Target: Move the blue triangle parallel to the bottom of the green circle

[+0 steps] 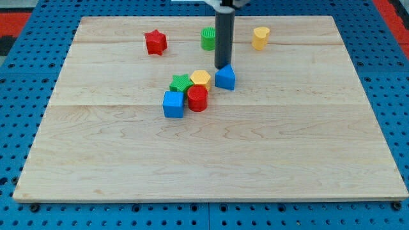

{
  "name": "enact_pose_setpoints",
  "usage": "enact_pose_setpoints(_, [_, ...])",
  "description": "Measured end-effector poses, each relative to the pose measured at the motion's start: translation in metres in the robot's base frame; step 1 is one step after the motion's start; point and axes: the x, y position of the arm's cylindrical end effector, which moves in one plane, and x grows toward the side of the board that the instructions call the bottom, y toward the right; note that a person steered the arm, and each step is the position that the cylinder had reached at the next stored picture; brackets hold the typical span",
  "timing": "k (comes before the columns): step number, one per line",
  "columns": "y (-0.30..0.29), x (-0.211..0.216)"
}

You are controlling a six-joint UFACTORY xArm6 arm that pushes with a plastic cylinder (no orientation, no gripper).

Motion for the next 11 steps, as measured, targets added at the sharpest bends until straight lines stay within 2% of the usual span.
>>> enact_pose_setpoints(1, [0.011,0.022])
enact_pose_setpoints(2, [0.027,0.088])
enact_pose_setpoints(3, [0.073,0.142])
enact_pose_setpoints(4, [0.092,0.183])
enact_pose_setpoints(5, [0.019,0.146])
enact_pose_setpoints(6, [-0.004,0.09])
enact_pose_setpoints(8, [-0.07,0.007])
enact_pose_setpoints(9, [-0.04,0.017])
enact_pose_setpoints(10, [-0.093,-0.006])
enact_pose_setpoints(11, [-0.11,-0.013])
